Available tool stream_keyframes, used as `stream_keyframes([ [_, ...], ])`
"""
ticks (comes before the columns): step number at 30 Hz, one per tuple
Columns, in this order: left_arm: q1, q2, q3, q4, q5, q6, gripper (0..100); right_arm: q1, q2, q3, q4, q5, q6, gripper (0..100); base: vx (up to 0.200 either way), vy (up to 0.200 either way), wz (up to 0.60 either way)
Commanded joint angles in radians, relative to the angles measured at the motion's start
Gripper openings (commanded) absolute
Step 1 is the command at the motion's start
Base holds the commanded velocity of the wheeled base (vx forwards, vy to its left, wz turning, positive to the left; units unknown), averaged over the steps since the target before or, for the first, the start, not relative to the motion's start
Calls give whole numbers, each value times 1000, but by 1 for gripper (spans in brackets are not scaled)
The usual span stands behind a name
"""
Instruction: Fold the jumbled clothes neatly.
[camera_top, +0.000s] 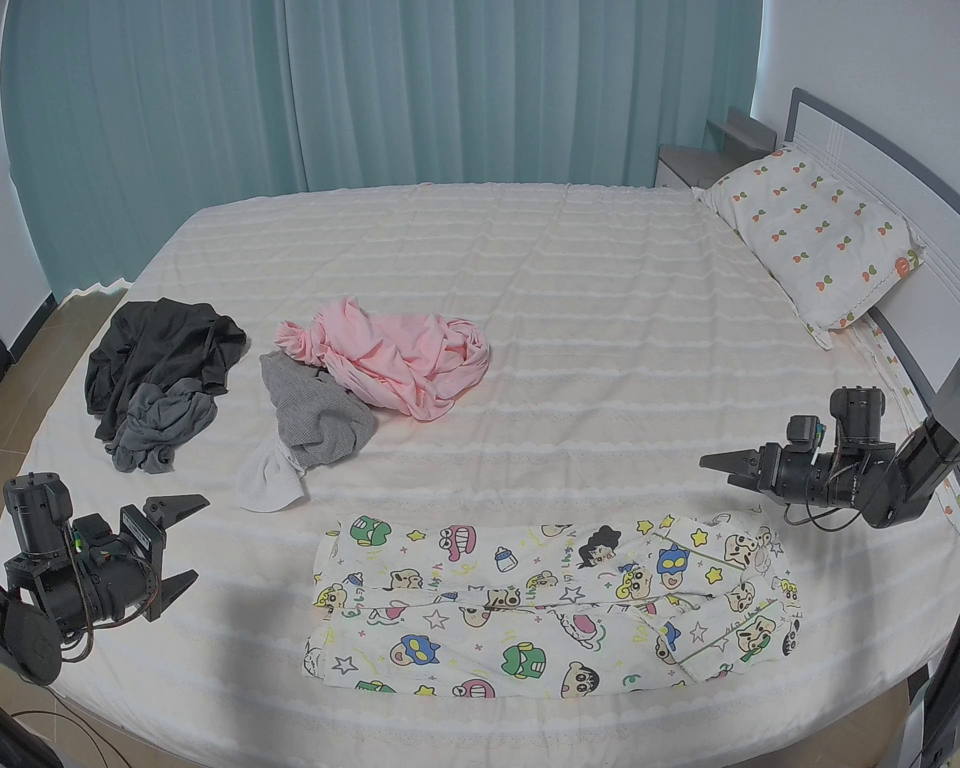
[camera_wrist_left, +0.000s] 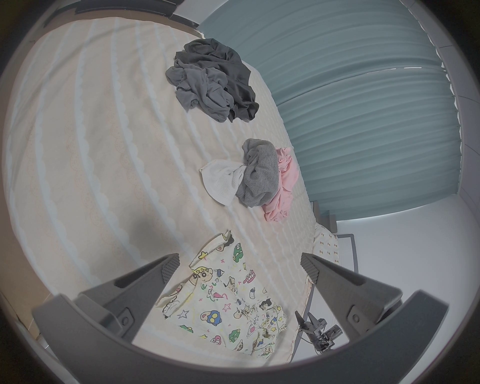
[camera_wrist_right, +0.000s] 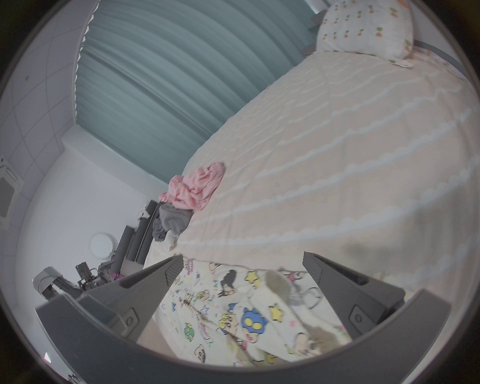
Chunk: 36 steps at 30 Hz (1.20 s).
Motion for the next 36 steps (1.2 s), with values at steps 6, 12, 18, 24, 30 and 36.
stream_keyframes([
  [6, -1, -7, 7, -2, 0, 0, 100, 81, 32, -289, 510, -82, -318, 100, 0, 0, 0],
  [12, -1, -1, 7, -2, 0, 3, 100, 78, 64, -389, 648, -129, -430, 100, 0, 0, 0],
  [18, -1, -5, 13, -2, 0, 3, 100, 92, 107, -473, 794, -129, -502, 100, 0, 0, 0],
  [24, -2, -4, 13, -2, 0, 0, 100, 118, 110, -448, 840, -132, -534, 100, 0, 0, 0],
  [30, -7, -4, 13, -2, 0, 3, 100, 122, 130, -453, 840, -132, -542, 100, 0, 0, 0],
  [36, -8, -2, 13, -2, 0, 3, 100, 122, 134, -452, 842, -132, -543, 100, 0, 0, 0],
])
